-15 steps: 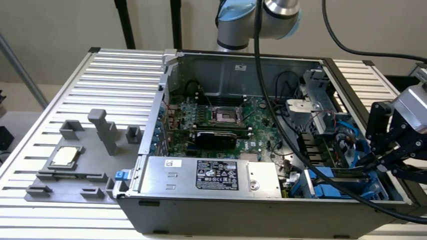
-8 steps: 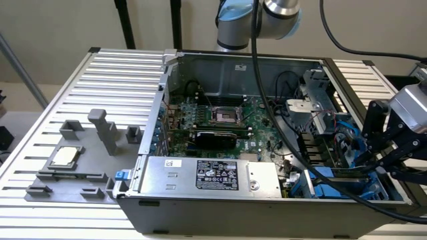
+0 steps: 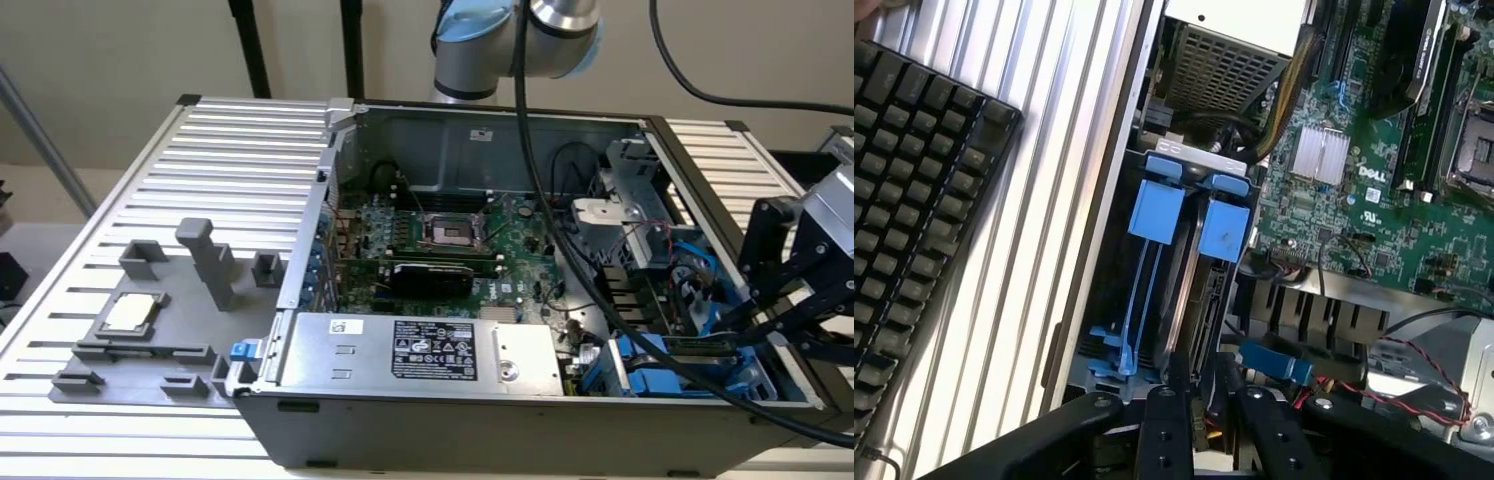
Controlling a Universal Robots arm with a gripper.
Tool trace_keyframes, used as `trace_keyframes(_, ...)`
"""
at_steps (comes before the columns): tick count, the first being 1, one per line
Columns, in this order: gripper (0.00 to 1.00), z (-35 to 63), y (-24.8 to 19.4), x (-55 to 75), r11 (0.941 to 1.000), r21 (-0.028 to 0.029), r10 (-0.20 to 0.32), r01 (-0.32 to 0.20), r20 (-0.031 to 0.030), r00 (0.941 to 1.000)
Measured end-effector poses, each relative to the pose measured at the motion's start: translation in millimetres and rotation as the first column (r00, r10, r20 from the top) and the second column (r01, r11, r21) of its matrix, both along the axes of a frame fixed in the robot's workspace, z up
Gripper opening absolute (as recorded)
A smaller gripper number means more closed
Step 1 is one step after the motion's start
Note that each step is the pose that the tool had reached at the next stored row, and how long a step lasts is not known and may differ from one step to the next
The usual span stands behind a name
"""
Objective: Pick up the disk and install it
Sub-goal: 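Insert the first disk wire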
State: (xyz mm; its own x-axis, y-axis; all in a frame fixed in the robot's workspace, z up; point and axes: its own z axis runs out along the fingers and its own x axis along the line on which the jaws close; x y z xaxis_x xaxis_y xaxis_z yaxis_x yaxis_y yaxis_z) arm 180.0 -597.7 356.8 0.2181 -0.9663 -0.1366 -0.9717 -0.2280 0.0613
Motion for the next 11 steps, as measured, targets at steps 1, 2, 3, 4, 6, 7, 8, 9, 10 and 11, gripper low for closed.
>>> trace_keyframes(1,0.25,0.0,-0.3,0.7,1.0000,0.0001,0.000,0.000,-0.0001,1.0000)
trace_keyframes(2,0.25,0.0,-0.7,1.0,1.0000,0.0004,0.000,0.000,-0.0003,1.0000)
trace_keyframes(3,0.27,0.0,-1.1,1.1,1.0000,0.0009,0.000,0.000,-0.0003,1.0000)
trace_keyframes(4,0.27,0.0,-1.5,1.2,1.0000,0.0013,0.000,0.000,-0.0004,1.0000)
trace_keyframes(6,0.33,-0.3,-2.0,1.5,1.0000,0.0020,0.000,0.000,-0.0005,1.0000)
trace_keyframes(7,0.33,-0.7,-2.1,1.6,1.0000,0.0022,0.000,0.000,-0.0004,1.0000)
trace_keyframes(8,0.33,-1.2,-2.1,1.7,1.0000,0.0022,0.000,0.000,-0.0004,1.0000)
trace_keyframes(9,0.33,-2.1,-2.2,1.7,1.0000,0.0023,0.001,-0.001,-0.0004,1.0000)
trace_keyframes(10,0.33,-3.0,-2.2,1.8,1.0000,0.0023,0.001,-0.001,-0.0004,1.0000)
trace_keyframes(11,0.33,-3.8,-2.2,1.9,1.0000,0.0023,0.001,-0.001,-0.0004,1.0000)
